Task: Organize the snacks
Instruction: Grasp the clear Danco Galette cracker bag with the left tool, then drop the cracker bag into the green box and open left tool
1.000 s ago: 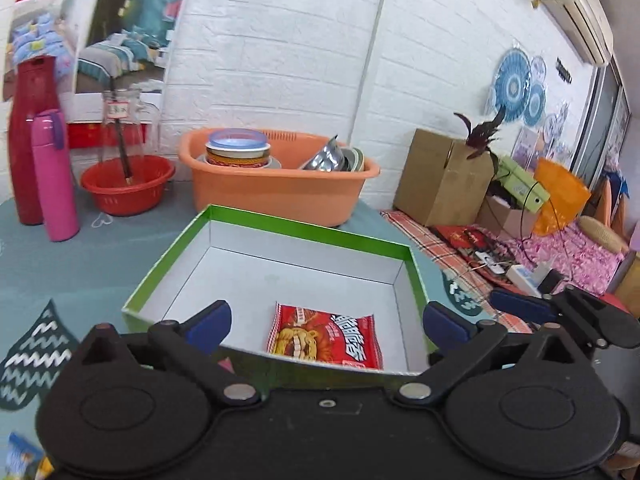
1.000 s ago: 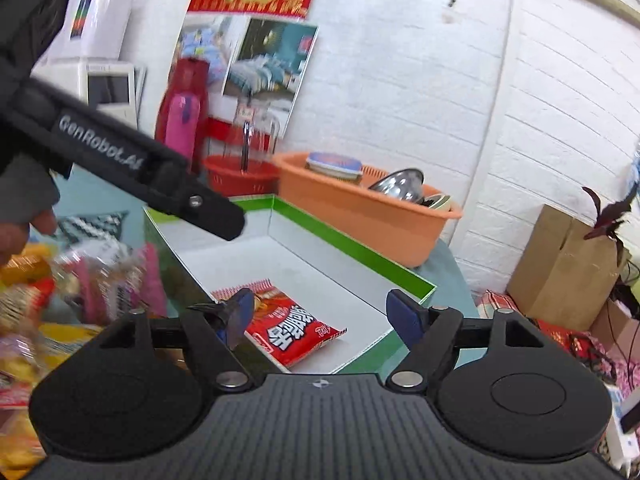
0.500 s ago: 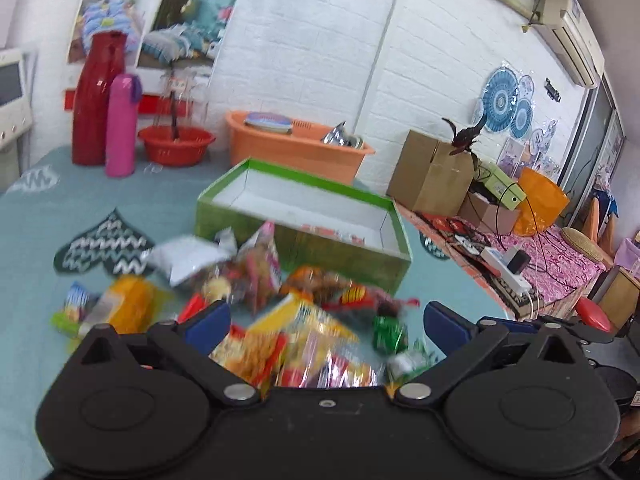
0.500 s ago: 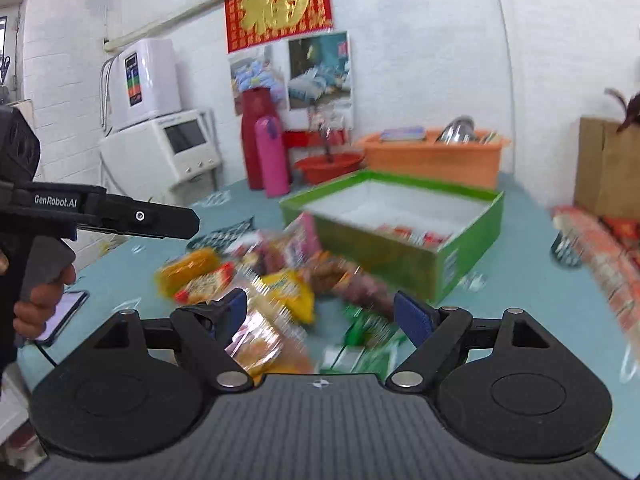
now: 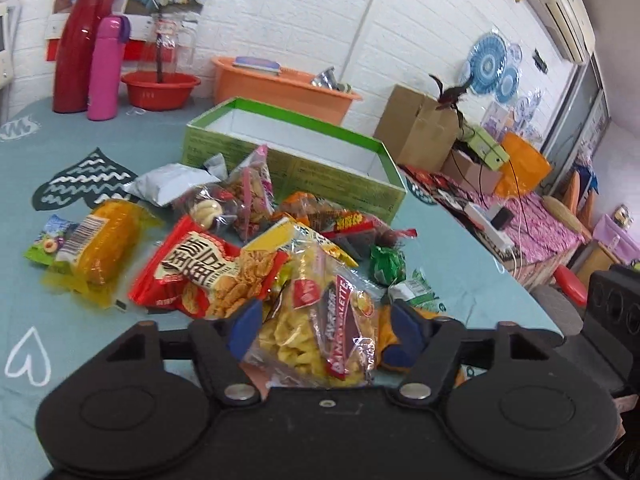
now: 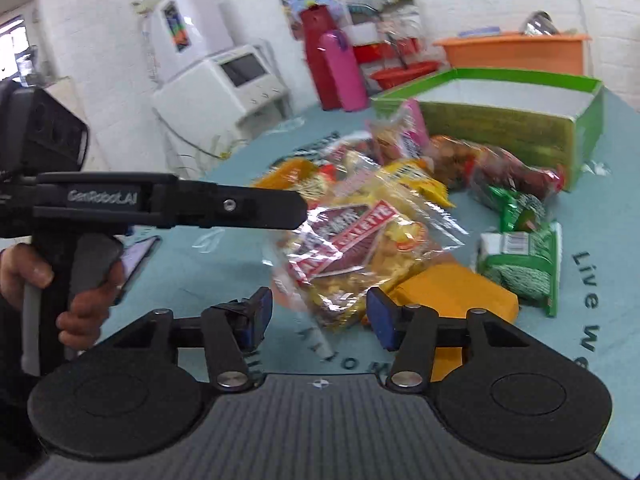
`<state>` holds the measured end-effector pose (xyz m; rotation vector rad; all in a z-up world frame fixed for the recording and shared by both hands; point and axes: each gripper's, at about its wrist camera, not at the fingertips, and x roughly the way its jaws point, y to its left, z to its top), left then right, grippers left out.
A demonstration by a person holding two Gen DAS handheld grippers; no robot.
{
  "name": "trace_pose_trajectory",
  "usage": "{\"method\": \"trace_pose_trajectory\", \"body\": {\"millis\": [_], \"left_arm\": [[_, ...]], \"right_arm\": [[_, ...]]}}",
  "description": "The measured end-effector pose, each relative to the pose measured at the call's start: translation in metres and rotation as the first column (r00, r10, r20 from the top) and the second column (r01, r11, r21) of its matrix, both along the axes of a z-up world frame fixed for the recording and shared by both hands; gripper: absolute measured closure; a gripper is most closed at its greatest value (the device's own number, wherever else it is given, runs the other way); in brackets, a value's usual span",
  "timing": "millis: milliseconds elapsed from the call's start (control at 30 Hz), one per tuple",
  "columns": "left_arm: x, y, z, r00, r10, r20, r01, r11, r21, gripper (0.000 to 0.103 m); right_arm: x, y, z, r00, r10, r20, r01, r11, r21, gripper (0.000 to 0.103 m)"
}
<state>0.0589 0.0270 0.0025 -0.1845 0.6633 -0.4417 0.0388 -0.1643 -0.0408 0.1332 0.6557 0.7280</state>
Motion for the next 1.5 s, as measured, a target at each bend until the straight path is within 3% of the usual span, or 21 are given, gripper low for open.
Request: {"method": "trace_pose_trajectory", "body": {"millis": [67, 133, 200, 400, 533, 667, 700, 733, 767, 833, 867, 1000, 1133, 1333, 1500], "left_arm": [[0.009, -0.003, -0.006, 1.0, -0.015, -0.022, 0.016, 1.0, 0.009, 0.028], [0.015, -0.004, -0.013, 0.998, -0.03, -0.057, 0.03, 1.0, 0.0, 0.031], [0.017, -0.003, -0.018, 0.996, -0.038, -0.076, 0.037, 0.999, -0.013, 0.032], [0.008, 0.009, -0.027, 0.992, -0.045, -0.117, 0.042, 0.999, -0.024, 0.031], [0.013, 0.013, -0.031, 0.989, -0.034, -0.141, 0.025, 0.998, -0.065, 0.02], [0.016, 0.007, -0.033, 0.988, -0.05, -0.143, 0.041, 0.997, -0.068, 0.021], [0.016, 0.004, -0.034, 0.988, -0.055, -0.145, 0.045, 0.997, -0.07, 0.023], [0.015, 0.004, -0.034, 0.99, -0.042, -0.138, 0.033, 0.997, -0.068, 0.024], [0.011, 0.004, -0.031, 0.991, -0.028, -0.132, 0.019, 0.997, -0.069, 0.032], [0.003, 0.008, -0.021, 0.993, -0.024, -0.114, 0.014, 0.996, -0.09, 0.034], [-0.001, 0.009, -0.014, 0.995, -0.03, -0.098, 0.02, 0.995, -0.1, 0.035], [-0.005, 0.002, 0.018, 1.0, -0.029, -0.001, 0.029, 0.997, -0.078, 0.035], [0.017, -0.001, 0.045, 0.998, -0.022, 0.063, 0.029, 0.994, -0.104, 0.036], [0.071, -0.009, 0.084, 0.987, 0.006, 0.163, 0.013, 0.993, -0.116, 0.036], [0.127, -0.013, 0.092, 0.985, 0.023, 0.172, 0.001, 0.99, -0.139, 0.036]], "right_arm": [[0.004, -0.004, 0.0, 0.998, -0.057, 0.009, 0.058, 0.998, -0.037, 0.016], [0.004, -0.007, 0.001, 0.996, -0.093, 0.018, 0.094, 0.994, -0.057, 0.008], [0.005, -0.009, 0.001, 0.995, -0.098, 0.0, 0.098, 0.994, -0.04, 0.0], [0.006, -0.001, -0.008, 0.996, -0.064, -0.068, 0.063, 0.998, -0.027, 0.0], [0.007, -0.004, -0.011, 0.995, -0.08, -0.063, 0.08, 0.997, -0.005, 0.0], [0.008, -0.005, -0.012, 0.994, -0.095, -0.062, 0.096, 0.995, 0.009, 0.0], [0.008, -0.005, -0.013, 0.994, -0.1, -0.051, 0.1, 0.995, 0.003, 0.001], [0.008, -0.004, -0.013, 0.994, -0.097, -0.042, 0.098, 0.995, -0.001, 0.011], [0.008, -0.004, -0.013, 0.995, -0.091, -0.041, 0.092, 0.996, 0.003, 0.014], [0.005, -0.007, -0.007, 0.993, -0.112, -0.033, 0.113, 0.994, 0.011, 0.04], [0.001, -0.01, -0.002, 0.994, -0.112, -0.007, 0.113, 0.994, 0.011, 0.046], [-0.003, -0.017, 0.025, 0.992, -0.098, 0.079, 0.096, 0.995, 0.025, 0.048], [0.013, -0.02, 0.052, 0.979, -0.117, 0.164, 0.112, 0.993, 0.039, 0.048], [0.061, -0.026, 0.09, 0.955, -0.151, 0.254, 0.135, 0.988, 0.077, 0.049], [0.113, -0.027, 0.105, 0.936, -0.195, 0.294, 0.178, 0.98, 0.084, 0.049]]}}
